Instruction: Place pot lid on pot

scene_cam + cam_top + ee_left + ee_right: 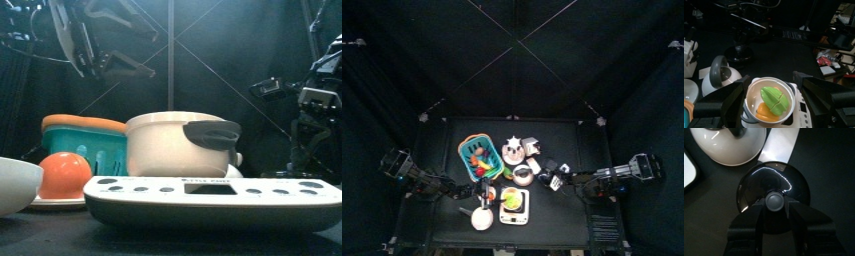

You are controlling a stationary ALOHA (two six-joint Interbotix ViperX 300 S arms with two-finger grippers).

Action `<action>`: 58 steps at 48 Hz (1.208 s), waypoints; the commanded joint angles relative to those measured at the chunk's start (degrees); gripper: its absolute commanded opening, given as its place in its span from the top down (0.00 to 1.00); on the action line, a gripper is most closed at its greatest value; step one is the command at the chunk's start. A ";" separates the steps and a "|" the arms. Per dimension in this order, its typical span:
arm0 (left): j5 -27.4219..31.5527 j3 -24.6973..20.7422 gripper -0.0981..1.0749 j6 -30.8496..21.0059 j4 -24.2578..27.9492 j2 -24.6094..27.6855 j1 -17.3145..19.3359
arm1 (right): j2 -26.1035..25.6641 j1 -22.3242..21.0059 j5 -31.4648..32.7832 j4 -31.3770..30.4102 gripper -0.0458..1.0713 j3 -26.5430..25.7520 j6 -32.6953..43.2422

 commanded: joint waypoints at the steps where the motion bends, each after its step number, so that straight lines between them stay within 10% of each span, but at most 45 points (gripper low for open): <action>1: -0.62 -0.44 0.05 0.18 -0.18 -0.44 -0.09 | -1.93 2.11 -0.18 0.70 0.52 -2.29 0.00; 30: -2.64 6.42 0.05 0.09 -8.00 -6.50 -0.62 | 5.54 8.79 -13.27 -0.53 0.52 -18.37 -0.09; 58: -2.90 10.99 0.05 0.35 -15.56 -12.30 -0.70 | 23.47 10.99 7.65 5.10 0.52 -39.55 -10.02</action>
